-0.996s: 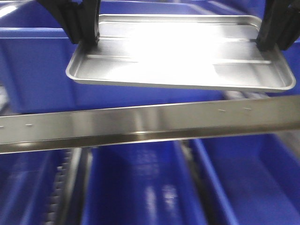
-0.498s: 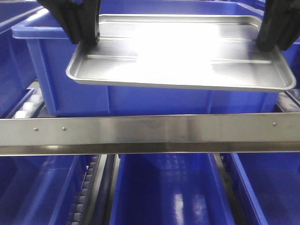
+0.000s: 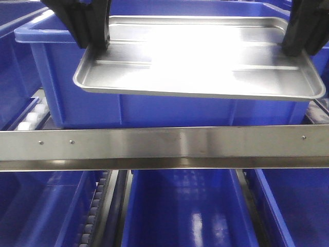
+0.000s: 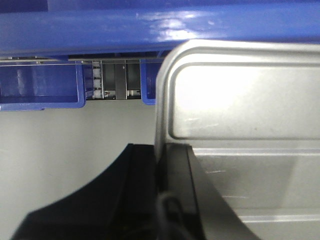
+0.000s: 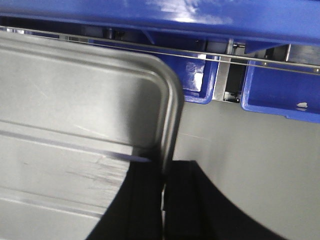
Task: Grab silver tray and place in blue box
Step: 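Move the held tray forward over the blue bin with both grippers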
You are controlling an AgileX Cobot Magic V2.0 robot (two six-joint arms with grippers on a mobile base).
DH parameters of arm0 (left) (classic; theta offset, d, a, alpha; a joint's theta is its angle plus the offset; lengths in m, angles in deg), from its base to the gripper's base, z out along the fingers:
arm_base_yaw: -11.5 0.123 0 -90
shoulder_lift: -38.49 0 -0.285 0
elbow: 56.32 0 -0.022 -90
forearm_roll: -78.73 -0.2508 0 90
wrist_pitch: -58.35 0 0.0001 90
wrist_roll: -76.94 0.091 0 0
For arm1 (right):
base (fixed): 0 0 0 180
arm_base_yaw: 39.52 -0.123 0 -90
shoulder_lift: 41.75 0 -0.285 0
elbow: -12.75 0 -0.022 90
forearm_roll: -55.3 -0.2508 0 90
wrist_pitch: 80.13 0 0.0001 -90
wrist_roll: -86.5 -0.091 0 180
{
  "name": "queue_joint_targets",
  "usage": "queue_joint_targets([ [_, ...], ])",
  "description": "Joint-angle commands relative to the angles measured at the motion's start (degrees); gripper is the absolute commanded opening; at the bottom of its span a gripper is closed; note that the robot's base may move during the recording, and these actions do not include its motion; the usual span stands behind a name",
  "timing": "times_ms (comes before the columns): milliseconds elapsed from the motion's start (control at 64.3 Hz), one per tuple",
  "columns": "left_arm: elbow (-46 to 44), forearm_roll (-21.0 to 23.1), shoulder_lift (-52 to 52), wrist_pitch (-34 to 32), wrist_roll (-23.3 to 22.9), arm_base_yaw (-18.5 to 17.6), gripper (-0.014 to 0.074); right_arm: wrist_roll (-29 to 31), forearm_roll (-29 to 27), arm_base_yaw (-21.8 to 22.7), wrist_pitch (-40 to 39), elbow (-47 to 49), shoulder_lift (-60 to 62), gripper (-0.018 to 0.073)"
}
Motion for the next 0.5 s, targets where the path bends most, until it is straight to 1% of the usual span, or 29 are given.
queue_joint_targets([
  [0, -1.95, -2.06, -2.62, -1.75, 0.14, -0.21, -0.0097, 1.15, 0.72, 0.06, -1.37, 1.9, 1.8, 0.0057],
  [482, -1.95, -2.18, -2.62, -1.75, 0.14, -0.21, -0.0097, 1.15, 0.72, 0.06, -1.37, 1.9, 1.8, 0.0057],
])
